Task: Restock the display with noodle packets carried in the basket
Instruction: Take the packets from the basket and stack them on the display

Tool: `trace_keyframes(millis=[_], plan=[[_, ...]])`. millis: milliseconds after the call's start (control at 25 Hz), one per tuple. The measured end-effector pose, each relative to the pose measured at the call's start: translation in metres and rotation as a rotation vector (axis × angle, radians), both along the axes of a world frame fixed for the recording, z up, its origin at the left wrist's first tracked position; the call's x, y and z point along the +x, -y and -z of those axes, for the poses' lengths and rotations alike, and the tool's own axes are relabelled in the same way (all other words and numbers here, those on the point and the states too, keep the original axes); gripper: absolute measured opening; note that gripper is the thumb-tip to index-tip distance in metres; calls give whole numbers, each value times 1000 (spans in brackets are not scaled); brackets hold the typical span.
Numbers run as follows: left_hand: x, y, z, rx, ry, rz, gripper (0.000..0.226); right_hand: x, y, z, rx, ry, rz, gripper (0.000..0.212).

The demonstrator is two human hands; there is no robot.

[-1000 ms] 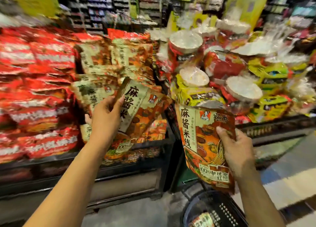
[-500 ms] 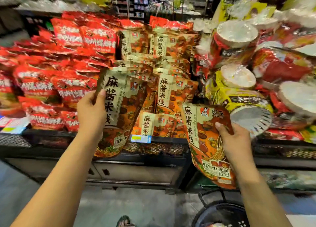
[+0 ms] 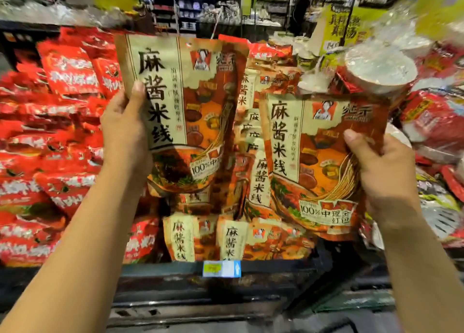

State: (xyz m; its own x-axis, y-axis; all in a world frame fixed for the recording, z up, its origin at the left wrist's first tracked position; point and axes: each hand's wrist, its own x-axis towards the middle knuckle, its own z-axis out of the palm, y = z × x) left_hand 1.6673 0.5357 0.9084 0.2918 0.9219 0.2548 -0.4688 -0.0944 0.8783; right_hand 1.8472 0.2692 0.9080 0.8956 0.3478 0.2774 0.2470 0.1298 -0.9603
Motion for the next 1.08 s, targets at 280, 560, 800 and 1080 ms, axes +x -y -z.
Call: trace_keyframes(millis=[280, 560, 800, 1080], plan=[[74, -72, -42, 18, 100, 118, 17, 37, -61, -51, 123, 100, 80, 14], [146, -146, -71, 104, 267, 82, 16, 84, -87, -64, 177, 1, 41, 11], [225, -195, -49, 78, 210, 80, 23, 131, -105, -67, 193, -47, -41, 12], [254, -232, 49, -196, 17, 62, 27, 178, -124, -53, 215, -132, -85, 17]])
